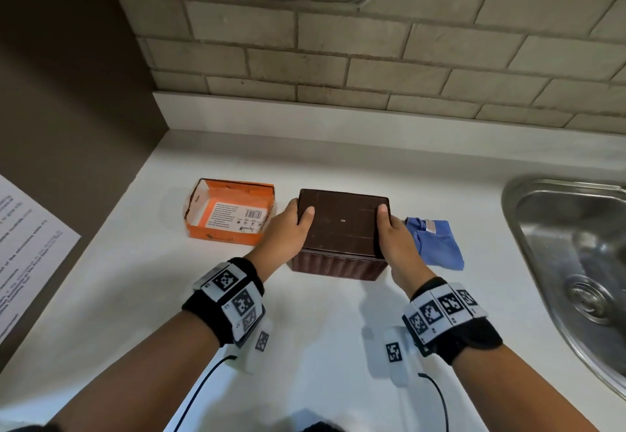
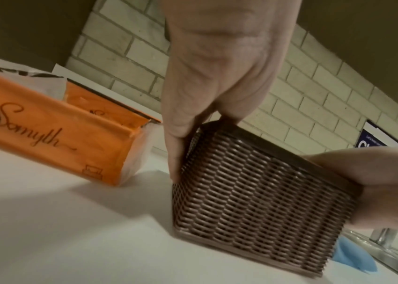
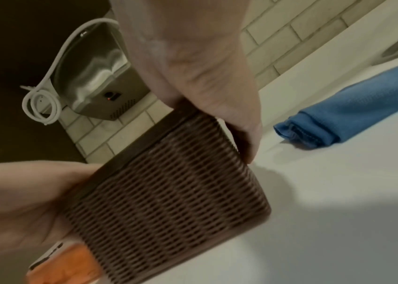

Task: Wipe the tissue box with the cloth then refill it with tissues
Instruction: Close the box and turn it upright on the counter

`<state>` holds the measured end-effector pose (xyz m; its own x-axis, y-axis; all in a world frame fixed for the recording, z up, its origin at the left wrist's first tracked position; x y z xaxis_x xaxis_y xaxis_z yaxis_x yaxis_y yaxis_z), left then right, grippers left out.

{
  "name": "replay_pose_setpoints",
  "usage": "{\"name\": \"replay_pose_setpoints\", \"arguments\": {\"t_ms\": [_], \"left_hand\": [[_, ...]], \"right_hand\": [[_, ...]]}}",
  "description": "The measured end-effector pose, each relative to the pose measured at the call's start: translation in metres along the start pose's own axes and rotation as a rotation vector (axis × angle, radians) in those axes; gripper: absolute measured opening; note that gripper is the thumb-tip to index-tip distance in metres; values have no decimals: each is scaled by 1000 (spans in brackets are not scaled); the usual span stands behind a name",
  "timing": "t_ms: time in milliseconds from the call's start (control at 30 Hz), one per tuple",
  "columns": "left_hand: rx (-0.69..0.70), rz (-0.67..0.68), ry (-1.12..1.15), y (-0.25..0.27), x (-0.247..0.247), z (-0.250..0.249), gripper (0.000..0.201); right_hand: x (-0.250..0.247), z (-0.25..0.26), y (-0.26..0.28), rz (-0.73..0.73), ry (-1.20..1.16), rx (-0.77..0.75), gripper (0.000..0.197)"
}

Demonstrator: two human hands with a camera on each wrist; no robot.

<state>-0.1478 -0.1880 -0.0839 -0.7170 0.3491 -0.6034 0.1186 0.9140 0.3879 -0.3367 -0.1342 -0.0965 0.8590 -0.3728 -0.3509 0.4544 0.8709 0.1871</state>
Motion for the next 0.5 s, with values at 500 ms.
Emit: {"name": "replay_pose_setpoints", "arguments": {"t_ms": [500], "left_hand": [[-132, 76, 129, -4, 10, 11, 51]], "right_hand": [[4, 7, 12, 8, -19, 2, 48]]}}
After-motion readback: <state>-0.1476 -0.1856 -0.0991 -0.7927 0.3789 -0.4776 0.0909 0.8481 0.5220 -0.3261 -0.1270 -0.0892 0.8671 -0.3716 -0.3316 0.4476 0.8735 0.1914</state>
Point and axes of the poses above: each hand's wrist, its own y-axis away from the middle knuckle, its own x-axis out of the palm, z = x × y, the point moved 5 cm from there along -y, towards the middle knuckle, and after that the axes turned 11 degrees about -x, right-handed, at the moved point
